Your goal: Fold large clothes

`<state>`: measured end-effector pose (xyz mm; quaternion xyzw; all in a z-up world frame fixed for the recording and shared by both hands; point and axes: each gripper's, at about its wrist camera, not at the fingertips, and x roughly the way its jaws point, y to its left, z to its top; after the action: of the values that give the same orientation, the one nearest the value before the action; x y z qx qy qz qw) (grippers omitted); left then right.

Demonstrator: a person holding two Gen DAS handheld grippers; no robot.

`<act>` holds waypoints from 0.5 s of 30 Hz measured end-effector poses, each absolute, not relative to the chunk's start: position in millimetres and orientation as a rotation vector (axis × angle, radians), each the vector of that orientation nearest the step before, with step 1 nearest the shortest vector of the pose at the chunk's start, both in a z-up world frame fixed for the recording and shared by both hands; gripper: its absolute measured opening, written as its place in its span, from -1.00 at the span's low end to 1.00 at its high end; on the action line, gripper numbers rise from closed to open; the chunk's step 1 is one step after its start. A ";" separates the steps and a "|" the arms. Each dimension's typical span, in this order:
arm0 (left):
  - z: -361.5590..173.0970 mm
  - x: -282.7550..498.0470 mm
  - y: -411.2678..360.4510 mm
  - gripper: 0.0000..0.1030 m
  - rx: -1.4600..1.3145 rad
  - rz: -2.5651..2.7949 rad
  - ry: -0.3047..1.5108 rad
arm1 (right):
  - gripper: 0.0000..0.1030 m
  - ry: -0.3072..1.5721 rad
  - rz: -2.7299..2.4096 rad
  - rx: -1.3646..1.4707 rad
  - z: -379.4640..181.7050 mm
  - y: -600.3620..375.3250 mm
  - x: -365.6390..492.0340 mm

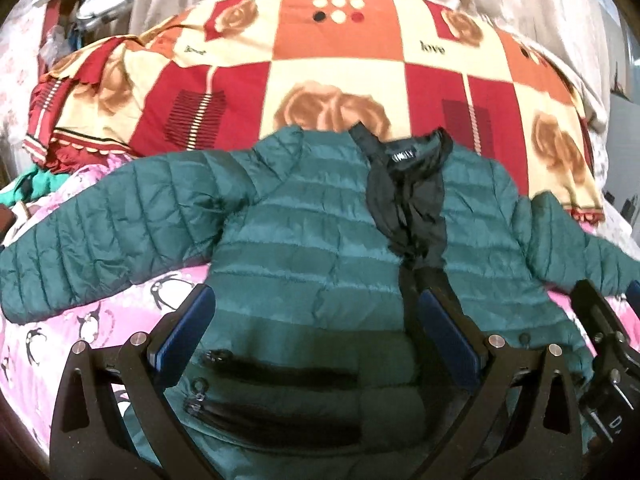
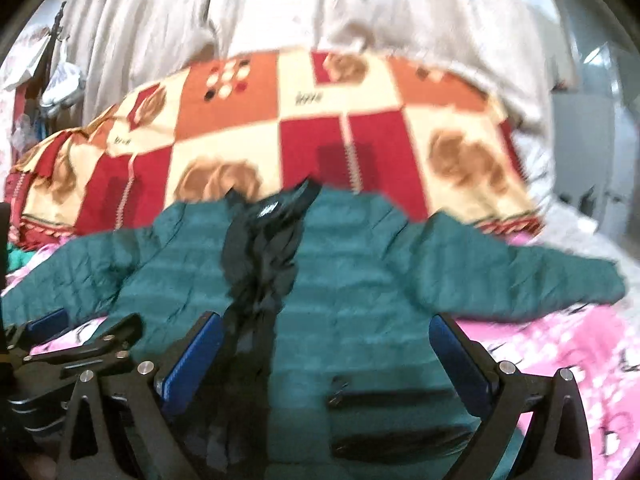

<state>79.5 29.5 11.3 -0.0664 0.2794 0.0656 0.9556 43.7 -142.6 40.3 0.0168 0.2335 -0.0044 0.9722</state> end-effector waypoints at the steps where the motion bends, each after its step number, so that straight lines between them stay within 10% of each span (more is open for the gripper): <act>1: 11.7 79.2 30.5 0.99 -0.138 0.143 0.564 | 0.99 0.456 -0.019 0.032 41.0 -143.3 42.2; 15: -4.0 85.7 43.0 0.99 -0.194 0.189 0.642 | 0.99 0.758 0.052 0.135 -2.9 -159.0 80.7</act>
<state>85.7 43.0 -4.0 -0.0951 0.3147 0.0926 0.9399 80.7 -159.0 -2.9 0.0661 0.3697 0.0251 0.9264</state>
